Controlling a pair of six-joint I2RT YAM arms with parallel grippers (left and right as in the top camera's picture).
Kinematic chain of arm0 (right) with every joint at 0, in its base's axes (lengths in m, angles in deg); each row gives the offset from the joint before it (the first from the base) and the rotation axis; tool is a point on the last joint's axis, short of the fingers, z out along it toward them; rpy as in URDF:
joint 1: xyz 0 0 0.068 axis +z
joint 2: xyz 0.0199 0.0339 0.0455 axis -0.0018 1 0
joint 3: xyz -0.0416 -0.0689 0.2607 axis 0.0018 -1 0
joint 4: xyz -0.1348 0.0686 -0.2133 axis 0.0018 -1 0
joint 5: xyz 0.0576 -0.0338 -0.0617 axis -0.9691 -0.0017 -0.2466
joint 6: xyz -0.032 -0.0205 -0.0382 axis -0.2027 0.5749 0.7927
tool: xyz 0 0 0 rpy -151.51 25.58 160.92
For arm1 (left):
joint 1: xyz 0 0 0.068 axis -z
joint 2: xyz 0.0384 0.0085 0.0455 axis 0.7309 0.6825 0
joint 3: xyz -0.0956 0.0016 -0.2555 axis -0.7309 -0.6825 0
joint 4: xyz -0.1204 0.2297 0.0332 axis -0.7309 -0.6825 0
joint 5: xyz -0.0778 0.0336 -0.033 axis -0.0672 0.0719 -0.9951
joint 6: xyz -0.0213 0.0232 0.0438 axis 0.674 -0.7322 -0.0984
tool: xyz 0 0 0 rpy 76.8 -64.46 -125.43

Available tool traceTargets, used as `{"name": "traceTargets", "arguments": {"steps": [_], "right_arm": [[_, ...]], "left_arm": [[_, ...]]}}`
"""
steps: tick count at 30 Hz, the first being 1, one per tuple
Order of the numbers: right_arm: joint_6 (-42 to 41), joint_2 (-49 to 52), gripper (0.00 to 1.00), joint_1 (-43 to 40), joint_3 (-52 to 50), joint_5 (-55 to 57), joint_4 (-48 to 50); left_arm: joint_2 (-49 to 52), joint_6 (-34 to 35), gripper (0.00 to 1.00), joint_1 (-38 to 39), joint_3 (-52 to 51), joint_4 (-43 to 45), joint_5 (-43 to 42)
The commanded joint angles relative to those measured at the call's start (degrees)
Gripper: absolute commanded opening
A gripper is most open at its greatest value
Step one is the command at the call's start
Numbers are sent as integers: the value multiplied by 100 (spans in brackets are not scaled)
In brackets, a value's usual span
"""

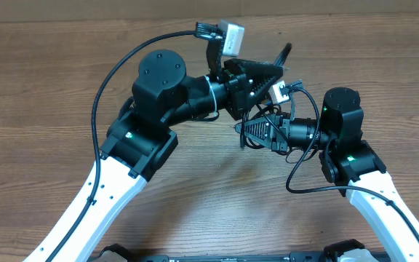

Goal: Untangle cables

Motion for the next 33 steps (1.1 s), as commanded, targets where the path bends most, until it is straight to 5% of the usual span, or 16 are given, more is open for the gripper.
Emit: {"name": "traceTargets", "arguments": {"steps": [1,12,18,29,30,33], "right_arm": [[-22,-15,4,-61,9,-560,398],[-551,-286,4,-1659,9,-1434,632],[-634,-483,4,-2708,11,-2315,756],[-914,-520,4,-3639,9,-2518,756],[-931,-520,10,-3668,9,-2522,752],[-1001,-520,68,-3670,9,-2522,732]], "left_arm": [[-39,-227,4,-317,122,-389,114],[-42,-1095,4,-1165,122,-1971,-319],[-42,-1099,4,-1582,122,-3139,953],[-42,-1104,4,-1851,122,-3936,1467],[-42,-1102,4,-1851,122,-3928,1456],[-42,-1113,4,-1851,122,-3814,1200]]}}
